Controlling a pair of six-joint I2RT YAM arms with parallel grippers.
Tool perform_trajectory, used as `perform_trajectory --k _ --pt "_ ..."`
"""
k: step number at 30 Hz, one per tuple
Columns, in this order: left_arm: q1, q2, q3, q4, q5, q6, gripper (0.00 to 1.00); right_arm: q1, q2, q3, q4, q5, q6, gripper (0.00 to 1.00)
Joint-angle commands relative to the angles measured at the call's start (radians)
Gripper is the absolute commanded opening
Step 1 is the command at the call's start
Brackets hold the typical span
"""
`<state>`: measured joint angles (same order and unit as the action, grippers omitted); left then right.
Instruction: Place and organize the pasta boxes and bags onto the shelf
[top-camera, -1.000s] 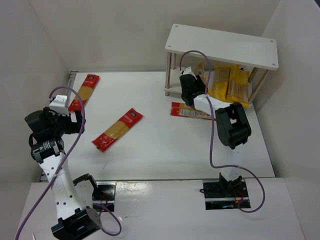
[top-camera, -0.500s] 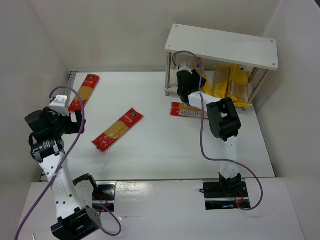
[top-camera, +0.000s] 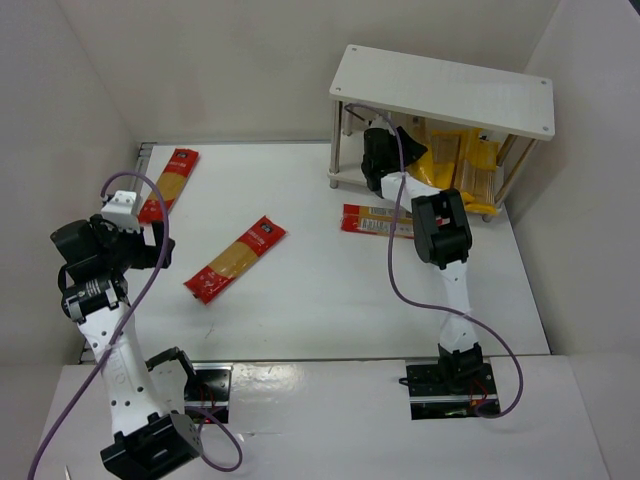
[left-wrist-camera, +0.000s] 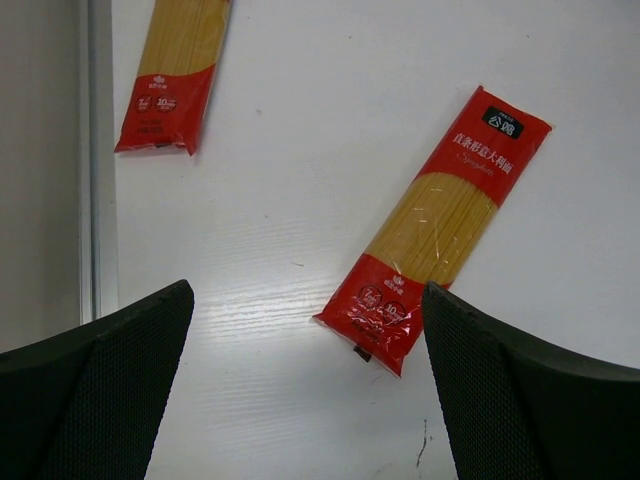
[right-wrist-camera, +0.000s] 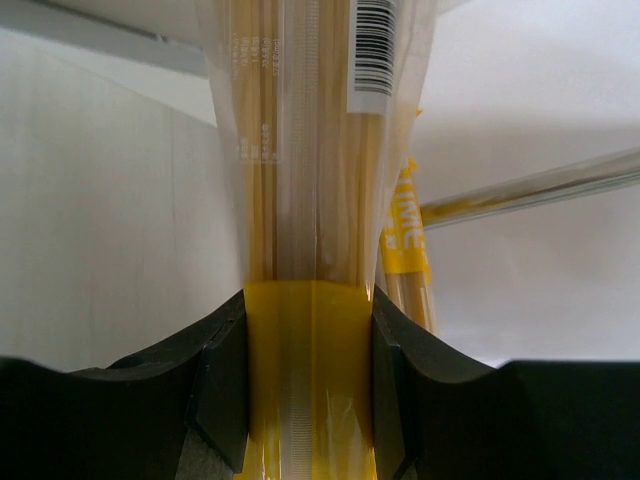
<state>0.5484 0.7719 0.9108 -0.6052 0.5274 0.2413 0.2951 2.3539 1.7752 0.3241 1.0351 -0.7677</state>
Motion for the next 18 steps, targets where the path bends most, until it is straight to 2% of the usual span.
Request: perform_trajectory --k 1,9,11,15,16,18 --pt "0.005 0.007 -0.003 0.005 0.049 0.030 1.00 -0.034 0.014 0.089 0.027 0.083 0.022 0.00" --pt "0.005 0.017 0.007 -0.004 0.049 0.039 1.00 -0.043 -0.005 0.067 -0.034 0.083 0.065 0.01" --pt "0.005 0.017 0.007 -0.004 0.058 0.039 1.00 -0.043 -0.005 0.058 -0.048 0.083 0.074 0.06" --pt "0.005 0.017 0.007 -0.004 0.059 0.039 1.00 -0.043 -0.027 0.035 -0.068 0.074 0.093 0.37" --pt "0.005 0.017 0.007 -0.004 0.059 0.039 1.00 -0.043 -0.027 0.035 -0.068 0.074 0.102 0.54" --pt "0.005 0.017 0.007 -0.004 0.059 0.039 1.00 -0.043 -0.039 0.012 -0.077 0.074 0.111 0.68"
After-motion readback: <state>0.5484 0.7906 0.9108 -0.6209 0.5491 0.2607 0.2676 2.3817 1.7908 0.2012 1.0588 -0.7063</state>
